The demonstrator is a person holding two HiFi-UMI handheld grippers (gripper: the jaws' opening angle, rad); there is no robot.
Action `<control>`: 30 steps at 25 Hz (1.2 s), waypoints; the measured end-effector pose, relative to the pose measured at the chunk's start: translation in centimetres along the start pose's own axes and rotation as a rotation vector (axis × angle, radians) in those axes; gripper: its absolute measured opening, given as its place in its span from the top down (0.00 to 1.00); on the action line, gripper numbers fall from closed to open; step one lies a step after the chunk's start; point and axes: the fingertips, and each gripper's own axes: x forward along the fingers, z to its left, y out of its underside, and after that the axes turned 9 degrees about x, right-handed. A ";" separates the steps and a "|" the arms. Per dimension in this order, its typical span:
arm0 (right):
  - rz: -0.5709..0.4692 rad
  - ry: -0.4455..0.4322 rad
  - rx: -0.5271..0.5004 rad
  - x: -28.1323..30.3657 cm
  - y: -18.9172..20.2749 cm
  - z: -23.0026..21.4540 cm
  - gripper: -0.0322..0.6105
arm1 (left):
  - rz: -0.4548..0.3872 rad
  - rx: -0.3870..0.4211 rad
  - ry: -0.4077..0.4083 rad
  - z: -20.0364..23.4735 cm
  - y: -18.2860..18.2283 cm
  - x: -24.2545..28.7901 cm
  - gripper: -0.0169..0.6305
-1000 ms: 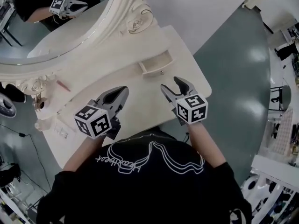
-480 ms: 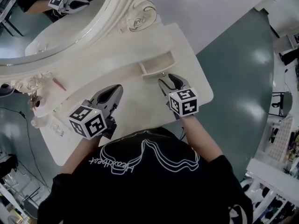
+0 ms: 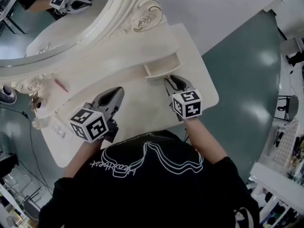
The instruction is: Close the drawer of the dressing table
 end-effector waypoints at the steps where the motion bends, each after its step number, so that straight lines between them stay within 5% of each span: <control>1: 0.000 0.000 0.001 0.0 0.0 0.0 0.78 | 0.001 -0.001 -0.001 0.0 0.0 0.0 0.97; 30: 0.042 -0.066 -0.014 1.3 -1.8 -0.2 0.79 | -0.051 -0.050 -0.082 0.0 -0.3 -0.1 0.97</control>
